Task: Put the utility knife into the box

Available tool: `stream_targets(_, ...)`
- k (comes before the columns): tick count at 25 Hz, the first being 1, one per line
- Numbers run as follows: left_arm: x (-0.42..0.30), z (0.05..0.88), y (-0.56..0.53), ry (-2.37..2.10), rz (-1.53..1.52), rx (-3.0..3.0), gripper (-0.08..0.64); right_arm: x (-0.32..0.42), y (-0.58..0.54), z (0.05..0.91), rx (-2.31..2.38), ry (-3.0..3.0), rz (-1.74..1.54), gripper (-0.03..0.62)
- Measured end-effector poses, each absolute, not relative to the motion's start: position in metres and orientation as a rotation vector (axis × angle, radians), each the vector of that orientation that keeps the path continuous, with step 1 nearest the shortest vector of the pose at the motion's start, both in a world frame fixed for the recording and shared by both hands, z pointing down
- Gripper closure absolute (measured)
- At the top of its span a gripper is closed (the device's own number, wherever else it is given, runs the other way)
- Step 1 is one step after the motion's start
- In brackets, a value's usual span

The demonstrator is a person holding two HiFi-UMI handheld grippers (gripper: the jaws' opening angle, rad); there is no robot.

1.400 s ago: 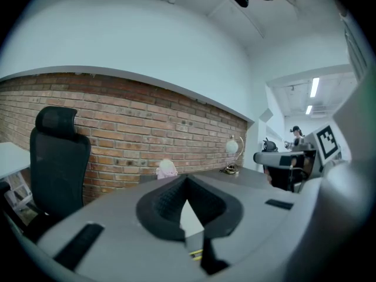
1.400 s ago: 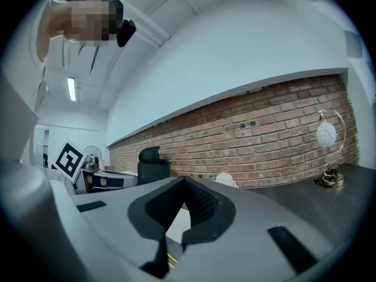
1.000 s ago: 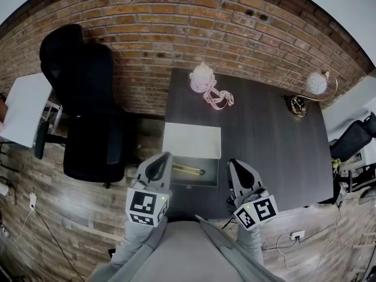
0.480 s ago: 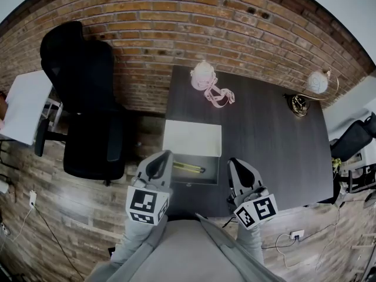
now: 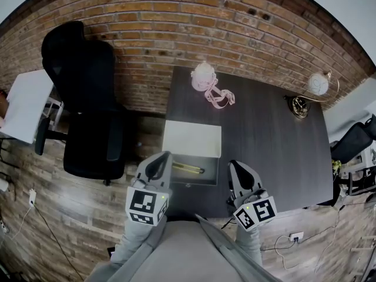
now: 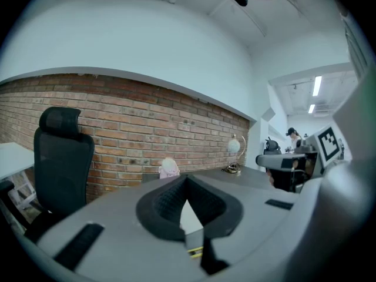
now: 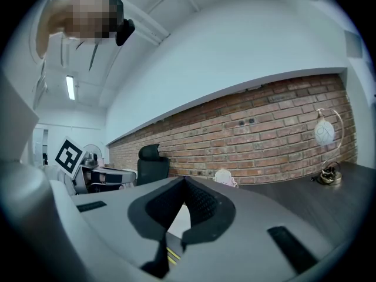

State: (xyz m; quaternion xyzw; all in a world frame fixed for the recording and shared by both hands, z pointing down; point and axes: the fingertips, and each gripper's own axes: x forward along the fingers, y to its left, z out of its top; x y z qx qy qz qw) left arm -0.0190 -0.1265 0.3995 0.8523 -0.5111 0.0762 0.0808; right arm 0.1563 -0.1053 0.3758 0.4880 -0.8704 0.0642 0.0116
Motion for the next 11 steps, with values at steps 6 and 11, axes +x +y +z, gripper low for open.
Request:
stream_targets(6, -0.0222, 0.3998, -0.1234, -1.540, 0.228, 2.540, 0.540, 0.1534, -0.1049, 0.3764, 1.505, -2.724, 0.203, 0.575)
stream_targets(11, -0.0255, 0.3990, -0.1209, -1.550, 0.231, 2.533, 0.540, 0.1485, -0.1046, 0.3757, 1.484, -2.734, 0.197, 0.575)
